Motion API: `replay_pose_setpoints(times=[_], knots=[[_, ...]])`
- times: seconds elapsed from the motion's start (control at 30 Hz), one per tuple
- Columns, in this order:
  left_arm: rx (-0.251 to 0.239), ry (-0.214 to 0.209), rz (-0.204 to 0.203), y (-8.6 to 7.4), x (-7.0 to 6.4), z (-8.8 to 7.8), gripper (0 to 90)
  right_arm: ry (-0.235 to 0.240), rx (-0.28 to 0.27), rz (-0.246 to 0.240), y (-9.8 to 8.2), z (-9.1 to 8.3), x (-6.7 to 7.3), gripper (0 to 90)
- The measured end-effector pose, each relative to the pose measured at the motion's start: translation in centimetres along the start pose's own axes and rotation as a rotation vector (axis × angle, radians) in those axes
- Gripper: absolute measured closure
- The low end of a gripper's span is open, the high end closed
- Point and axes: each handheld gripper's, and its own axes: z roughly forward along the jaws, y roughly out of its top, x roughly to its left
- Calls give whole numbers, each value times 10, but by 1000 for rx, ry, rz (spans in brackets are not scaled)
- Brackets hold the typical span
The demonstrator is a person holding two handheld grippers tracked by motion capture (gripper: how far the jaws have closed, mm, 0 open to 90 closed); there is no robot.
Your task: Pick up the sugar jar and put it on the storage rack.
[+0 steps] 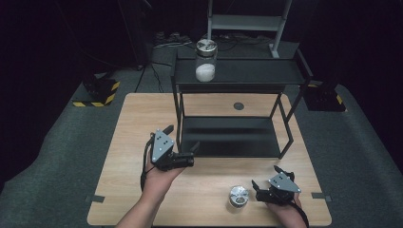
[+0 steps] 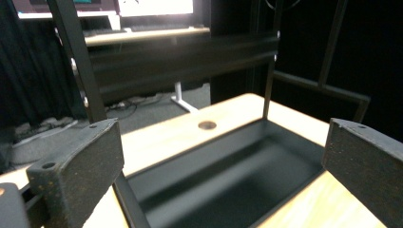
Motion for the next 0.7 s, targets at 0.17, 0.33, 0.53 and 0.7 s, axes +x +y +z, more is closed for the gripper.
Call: replay_pose_setpoints(times=[0.17,0.33,0.53,0.7], knots=[[57,-2,-9,-23,0,1,4,0,-1,-2,0,0,0,0],[94,-11,-27,-39,2,2,4,-1,-2,-3,0,0,0,0],[151,-14,-43,-60,3,1,4,-2,-2,-3,0,0,1,0],[205,1,-14,-80,4,-5,4,-3,-4,-6,-1,0,1,0]])
